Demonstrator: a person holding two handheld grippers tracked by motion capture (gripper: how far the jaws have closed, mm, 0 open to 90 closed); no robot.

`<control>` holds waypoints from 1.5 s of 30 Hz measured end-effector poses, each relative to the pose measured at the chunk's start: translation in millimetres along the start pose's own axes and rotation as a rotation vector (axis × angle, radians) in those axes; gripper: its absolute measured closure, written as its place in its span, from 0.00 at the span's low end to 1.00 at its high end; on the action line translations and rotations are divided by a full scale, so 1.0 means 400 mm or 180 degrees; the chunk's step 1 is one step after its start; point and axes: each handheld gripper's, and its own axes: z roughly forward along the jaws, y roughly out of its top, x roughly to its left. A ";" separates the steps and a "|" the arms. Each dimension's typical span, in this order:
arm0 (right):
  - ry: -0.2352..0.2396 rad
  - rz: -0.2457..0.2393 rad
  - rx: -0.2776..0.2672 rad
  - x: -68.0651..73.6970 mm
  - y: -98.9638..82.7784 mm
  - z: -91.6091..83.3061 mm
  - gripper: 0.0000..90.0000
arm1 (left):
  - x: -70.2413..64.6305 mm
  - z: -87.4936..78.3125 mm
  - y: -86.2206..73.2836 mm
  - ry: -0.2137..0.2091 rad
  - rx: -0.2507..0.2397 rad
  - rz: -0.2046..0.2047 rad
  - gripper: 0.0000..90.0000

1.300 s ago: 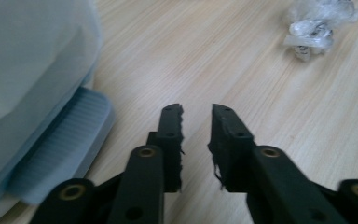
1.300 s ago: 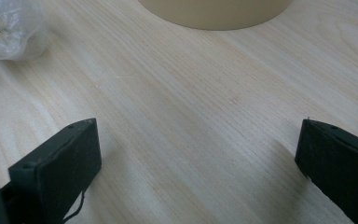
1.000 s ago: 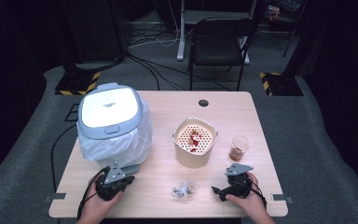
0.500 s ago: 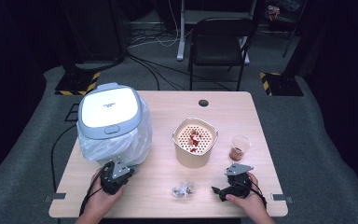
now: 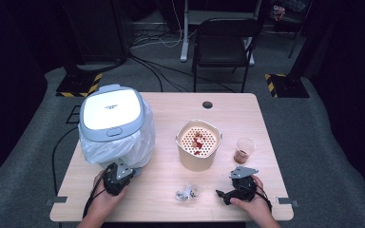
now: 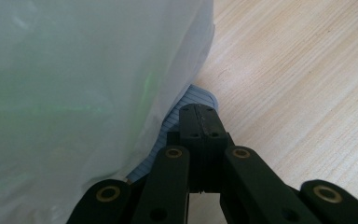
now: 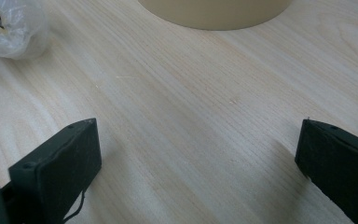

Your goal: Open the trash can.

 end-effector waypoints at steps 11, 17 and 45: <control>-0.0007 0.0013 0.0014 0.001 -0.001 -0.002 0.00 | -0.021 0.014 0.003 0.0267 0.0122 0.0486 1.00; -0.0022 0.0020 0.0011 0.002 -0.001 -0.002 0.00 | -0.027 0.035 -0.013 0.0168 0.0110 0.0248 1.00; 0.0009 0.0080 0.0039 0.001 0.007 -0.022 0.31 | -0.004 0.037 -0.012 0.0095 0.0142 0.0347 1.00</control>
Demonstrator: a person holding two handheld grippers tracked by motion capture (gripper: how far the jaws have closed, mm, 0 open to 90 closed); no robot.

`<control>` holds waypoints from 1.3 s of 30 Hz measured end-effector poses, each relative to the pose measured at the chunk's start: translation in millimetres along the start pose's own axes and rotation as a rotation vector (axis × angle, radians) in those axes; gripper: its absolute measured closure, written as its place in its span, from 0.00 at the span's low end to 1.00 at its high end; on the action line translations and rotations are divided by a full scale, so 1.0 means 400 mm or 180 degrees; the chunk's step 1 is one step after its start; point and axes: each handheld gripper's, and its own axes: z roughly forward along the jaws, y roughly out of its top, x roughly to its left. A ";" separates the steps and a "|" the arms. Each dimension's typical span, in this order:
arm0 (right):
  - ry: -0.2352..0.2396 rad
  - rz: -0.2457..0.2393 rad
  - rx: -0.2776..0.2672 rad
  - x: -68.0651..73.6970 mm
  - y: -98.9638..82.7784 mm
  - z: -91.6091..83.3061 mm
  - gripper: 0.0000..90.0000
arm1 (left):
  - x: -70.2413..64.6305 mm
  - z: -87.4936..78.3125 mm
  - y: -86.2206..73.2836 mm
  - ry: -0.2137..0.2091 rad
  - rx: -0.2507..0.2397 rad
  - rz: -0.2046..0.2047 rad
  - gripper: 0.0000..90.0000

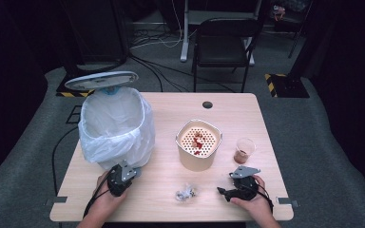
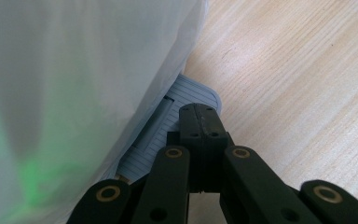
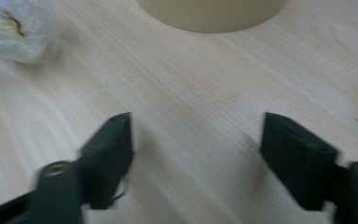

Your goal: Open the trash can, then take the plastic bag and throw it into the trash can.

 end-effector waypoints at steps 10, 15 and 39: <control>0.0097 -0.0099 -0.0084 0.015 0.026 -0.026 0.41 | 0.001 0.000 0.000 0.0003 0.0004 -0.0014 1.00; 0.0140 -0.0231 -0.0055 0.046 0.048 -0.040 0.46 | -0.005 0.002 0.000 -0.0030 0.0011 -0.0180 1.00; 0.0451 -0.0593 -0.0283 0.141 0.197 -0.066 0.45 | -0.002 0.002 0.003 -0.0055 0.0028 -0.0177 1.00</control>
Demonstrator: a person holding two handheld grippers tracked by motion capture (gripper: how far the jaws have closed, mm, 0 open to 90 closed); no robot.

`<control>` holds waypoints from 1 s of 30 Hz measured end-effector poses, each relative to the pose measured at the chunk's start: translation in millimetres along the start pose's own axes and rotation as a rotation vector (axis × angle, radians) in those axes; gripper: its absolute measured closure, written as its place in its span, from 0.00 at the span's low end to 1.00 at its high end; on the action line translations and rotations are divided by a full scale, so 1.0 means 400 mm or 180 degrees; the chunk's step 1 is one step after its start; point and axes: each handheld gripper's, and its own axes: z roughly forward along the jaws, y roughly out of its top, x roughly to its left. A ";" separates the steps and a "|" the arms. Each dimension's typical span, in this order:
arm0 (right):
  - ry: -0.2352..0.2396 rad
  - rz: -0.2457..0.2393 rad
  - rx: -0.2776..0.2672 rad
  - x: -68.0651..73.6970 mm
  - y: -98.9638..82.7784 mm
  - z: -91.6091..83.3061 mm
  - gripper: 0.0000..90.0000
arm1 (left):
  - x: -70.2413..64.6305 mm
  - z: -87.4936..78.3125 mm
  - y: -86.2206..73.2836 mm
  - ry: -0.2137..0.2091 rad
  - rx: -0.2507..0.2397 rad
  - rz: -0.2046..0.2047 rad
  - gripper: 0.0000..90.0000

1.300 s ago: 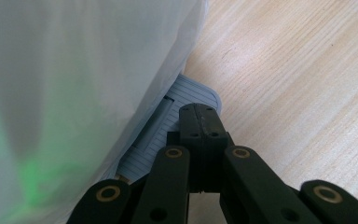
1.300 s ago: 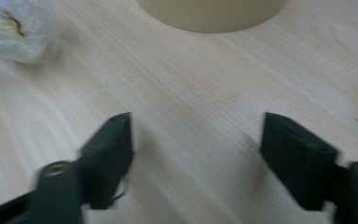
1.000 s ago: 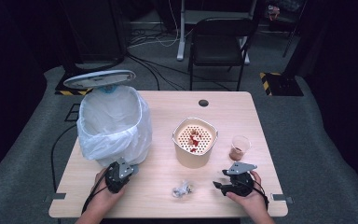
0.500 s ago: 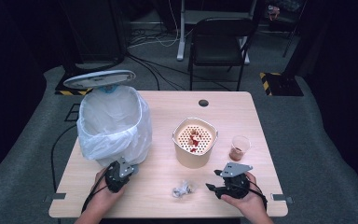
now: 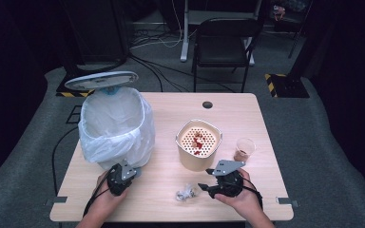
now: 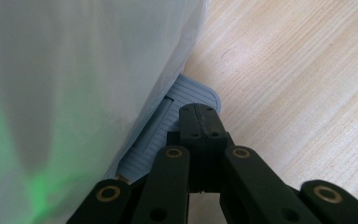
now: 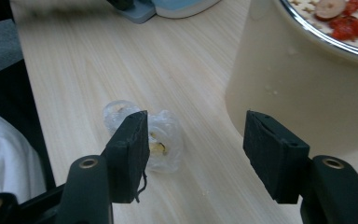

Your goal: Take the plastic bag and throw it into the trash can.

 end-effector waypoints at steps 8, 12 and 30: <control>0.0259 -0.0060 -0.0027 0.017 0.017 0.020 0.45 | -0.002 0.000 0.001 0.0020 0.0016 0.0018 1.00; 0.0345 -0.0169 0.0029 0.026 0.021 0.047 0.50 | -0.003 0.000 0.001 0.0027 0.0016 0.0028 1.00; 0.0505 -0.0357 0.0209 0.062 -0.005 0.141 0.46 | -0.001 0.000 0.000 0.0002 0.0005 0.0008 1.00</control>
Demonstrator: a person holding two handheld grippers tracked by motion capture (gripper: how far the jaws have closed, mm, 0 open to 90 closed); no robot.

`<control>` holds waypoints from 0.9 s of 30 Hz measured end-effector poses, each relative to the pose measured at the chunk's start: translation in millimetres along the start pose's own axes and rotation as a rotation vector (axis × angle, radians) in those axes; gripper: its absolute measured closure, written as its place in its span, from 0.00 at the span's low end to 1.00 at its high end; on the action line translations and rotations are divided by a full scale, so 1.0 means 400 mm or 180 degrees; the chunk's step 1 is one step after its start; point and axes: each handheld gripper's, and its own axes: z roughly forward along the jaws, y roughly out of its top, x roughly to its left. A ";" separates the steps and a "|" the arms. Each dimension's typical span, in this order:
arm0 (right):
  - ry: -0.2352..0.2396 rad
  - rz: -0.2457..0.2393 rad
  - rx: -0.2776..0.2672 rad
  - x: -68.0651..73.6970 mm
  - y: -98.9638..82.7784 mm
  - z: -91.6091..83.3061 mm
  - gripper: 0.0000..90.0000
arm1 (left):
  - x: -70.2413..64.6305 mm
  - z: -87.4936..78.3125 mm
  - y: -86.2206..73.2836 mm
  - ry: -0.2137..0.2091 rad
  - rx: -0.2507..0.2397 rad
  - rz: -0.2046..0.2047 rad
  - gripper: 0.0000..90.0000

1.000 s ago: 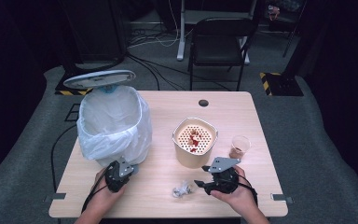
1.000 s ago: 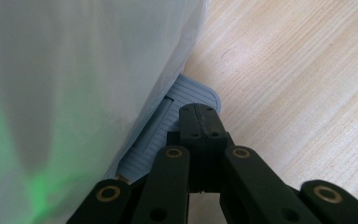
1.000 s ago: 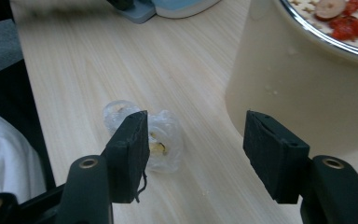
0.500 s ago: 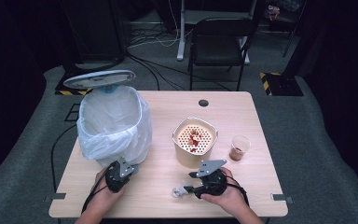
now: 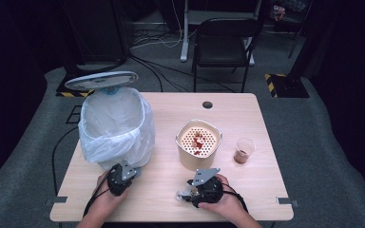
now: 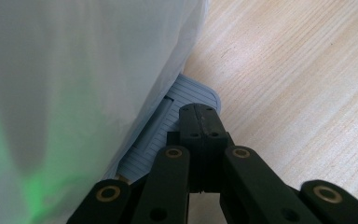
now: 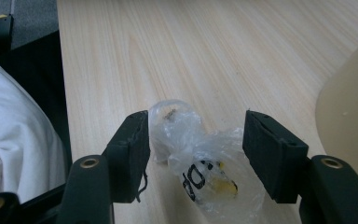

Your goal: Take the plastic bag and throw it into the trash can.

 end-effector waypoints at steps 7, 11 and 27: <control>-0.0007 -0.0011 0.0149 -0.008 -0.017 0.018 0.53 | 0.000 0.000 0.000 -0.0003 -0.0008 -0.0003 1.00; 0.0016 -0.0013 0.0196 -0.009 -0.021 0.023 0.62 | 0.000 0.001 0.000 -0.0007 -0.0012 -0.0005 1.00; 0.0034 0.0089 0.0222 -0.011 -0.012 0.010 0.77 | -0.001 0.000 0.000 0.0012 -0.0005 0.0013 1.00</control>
